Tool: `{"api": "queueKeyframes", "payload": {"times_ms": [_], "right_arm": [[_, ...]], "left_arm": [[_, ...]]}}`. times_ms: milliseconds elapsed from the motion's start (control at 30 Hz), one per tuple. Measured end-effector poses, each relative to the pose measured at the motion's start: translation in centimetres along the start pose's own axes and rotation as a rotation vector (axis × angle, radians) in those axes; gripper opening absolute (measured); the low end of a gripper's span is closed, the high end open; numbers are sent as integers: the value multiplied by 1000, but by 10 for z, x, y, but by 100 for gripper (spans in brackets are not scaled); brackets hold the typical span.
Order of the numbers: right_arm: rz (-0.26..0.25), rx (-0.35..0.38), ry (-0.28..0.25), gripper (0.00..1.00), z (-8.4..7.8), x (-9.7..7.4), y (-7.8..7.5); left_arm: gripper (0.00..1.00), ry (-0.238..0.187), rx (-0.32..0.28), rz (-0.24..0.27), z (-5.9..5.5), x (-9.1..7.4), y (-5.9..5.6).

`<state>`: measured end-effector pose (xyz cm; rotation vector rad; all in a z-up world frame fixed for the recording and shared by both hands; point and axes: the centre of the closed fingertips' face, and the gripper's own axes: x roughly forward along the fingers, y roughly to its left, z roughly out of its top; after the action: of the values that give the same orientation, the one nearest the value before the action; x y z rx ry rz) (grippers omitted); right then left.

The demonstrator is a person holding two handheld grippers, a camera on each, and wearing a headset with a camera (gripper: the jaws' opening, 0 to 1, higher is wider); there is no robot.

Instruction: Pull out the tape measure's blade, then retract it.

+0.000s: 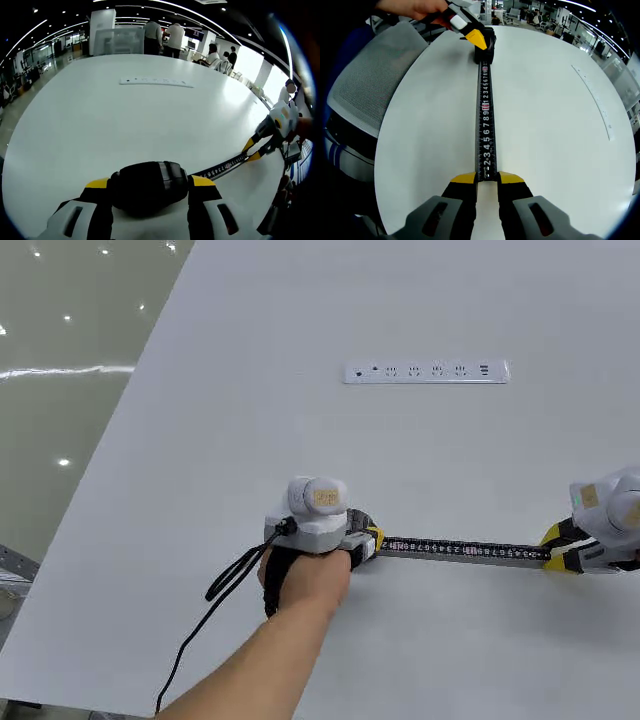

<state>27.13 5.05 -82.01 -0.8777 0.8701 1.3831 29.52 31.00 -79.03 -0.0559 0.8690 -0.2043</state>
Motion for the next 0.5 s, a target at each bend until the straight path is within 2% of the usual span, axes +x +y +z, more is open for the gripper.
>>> {"api": "queueKeyframes", "payload": {"times_ms": [500], "right_arm": [[0, 6, -17, 11, 7, 3, -1]], "left_arm": [[56, -10, 2, -15, 0, 0, 0]]}}
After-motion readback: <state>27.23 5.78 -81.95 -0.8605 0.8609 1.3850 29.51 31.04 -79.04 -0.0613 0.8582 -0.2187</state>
